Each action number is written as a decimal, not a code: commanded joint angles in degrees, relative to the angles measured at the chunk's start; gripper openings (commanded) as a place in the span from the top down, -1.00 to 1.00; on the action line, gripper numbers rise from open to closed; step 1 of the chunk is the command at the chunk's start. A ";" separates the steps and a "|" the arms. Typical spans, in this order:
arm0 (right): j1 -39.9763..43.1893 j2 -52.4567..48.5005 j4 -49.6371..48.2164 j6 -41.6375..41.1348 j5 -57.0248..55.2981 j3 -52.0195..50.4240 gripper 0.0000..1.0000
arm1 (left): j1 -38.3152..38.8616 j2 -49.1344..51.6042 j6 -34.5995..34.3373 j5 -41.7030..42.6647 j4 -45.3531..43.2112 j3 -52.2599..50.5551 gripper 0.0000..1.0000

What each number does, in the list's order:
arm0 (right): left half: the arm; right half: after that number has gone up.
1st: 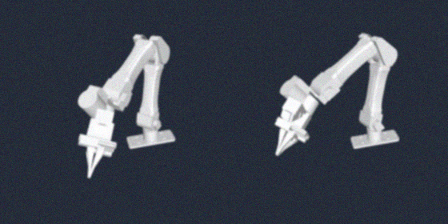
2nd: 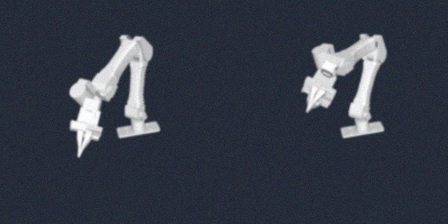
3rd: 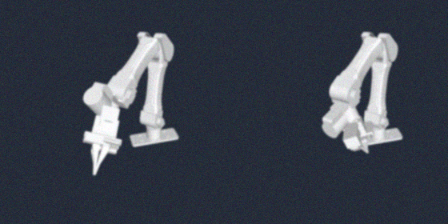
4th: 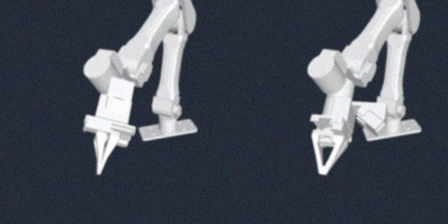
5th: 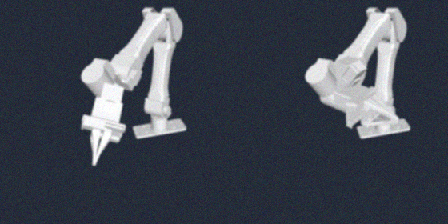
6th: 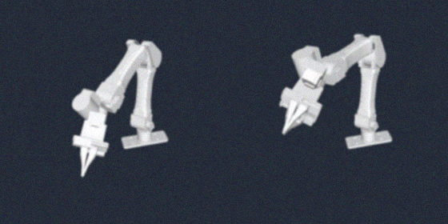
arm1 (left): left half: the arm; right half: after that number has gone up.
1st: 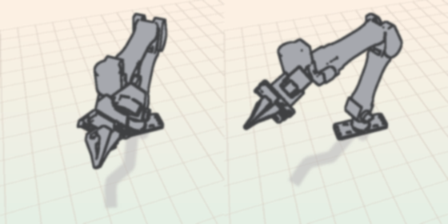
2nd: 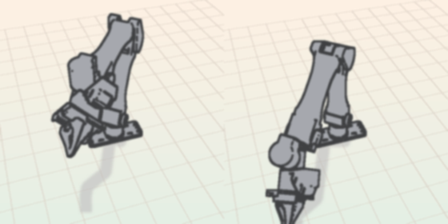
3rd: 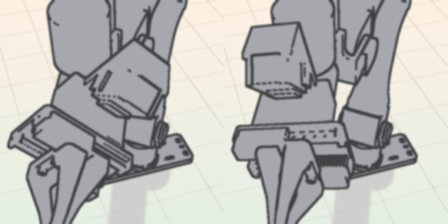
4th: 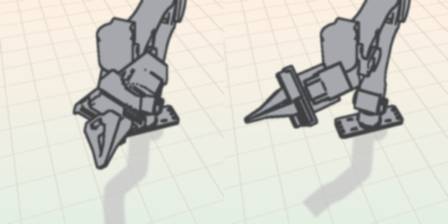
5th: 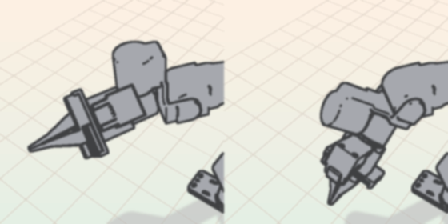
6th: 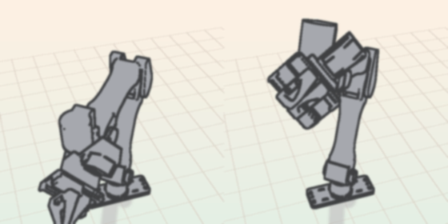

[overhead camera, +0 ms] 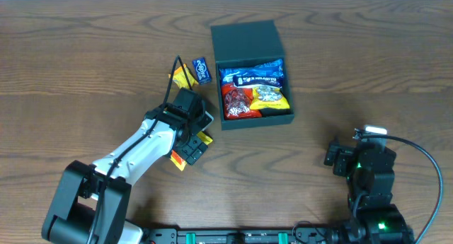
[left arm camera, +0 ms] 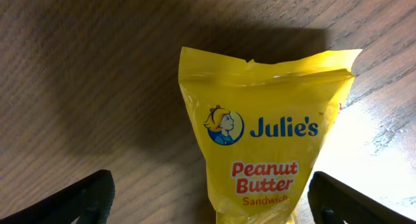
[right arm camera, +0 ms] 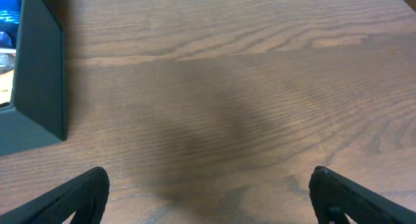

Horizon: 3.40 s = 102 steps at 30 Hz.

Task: Pack container
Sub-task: 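Lower the left gripper onto the yellow Julie's packet and grasp it, then lift the Julie's packet and carry it into the box's left side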

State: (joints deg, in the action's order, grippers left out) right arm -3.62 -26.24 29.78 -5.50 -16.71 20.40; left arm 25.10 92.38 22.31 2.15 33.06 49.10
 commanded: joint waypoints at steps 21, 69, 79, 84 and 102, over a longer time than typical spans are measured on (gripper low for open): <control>0.26 0.09 0.04 -0.70 -0.42 -0.22 -0.98 | -0.44 1.18 -3.30 3.13 -5.55 -5.46 -0.36; 0.26 0.07 0.04 -0.70 -0.42 -0.22 -0.98 | 0.68 -0.79 -38.01 4.79 5.42 23.21 0.51; 0.26 0.09 0.04 -0.70 -0.42 -0.22 -0.98 | 3.80 2.56 -39.30 4.94 -2.62 26.53 0.50; 0.26 0.07 0.04 -0.70 -0.42 -0.22 -0.98 | 4.28 6.88 -42.36 5.03 -3.74 27.80 0.50; 0.26 0.09 0.04 -0.70 -0.42 -0.24 -0.98 | 8.70 16.39 -55.80 5.95 -9.81 27.96 0.58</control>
State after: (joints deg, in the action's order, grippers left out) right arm -3.60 -26.24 29.78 -5.50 -16.71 20.40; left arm 33.71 107.70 -32.40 8.62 22.37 75.40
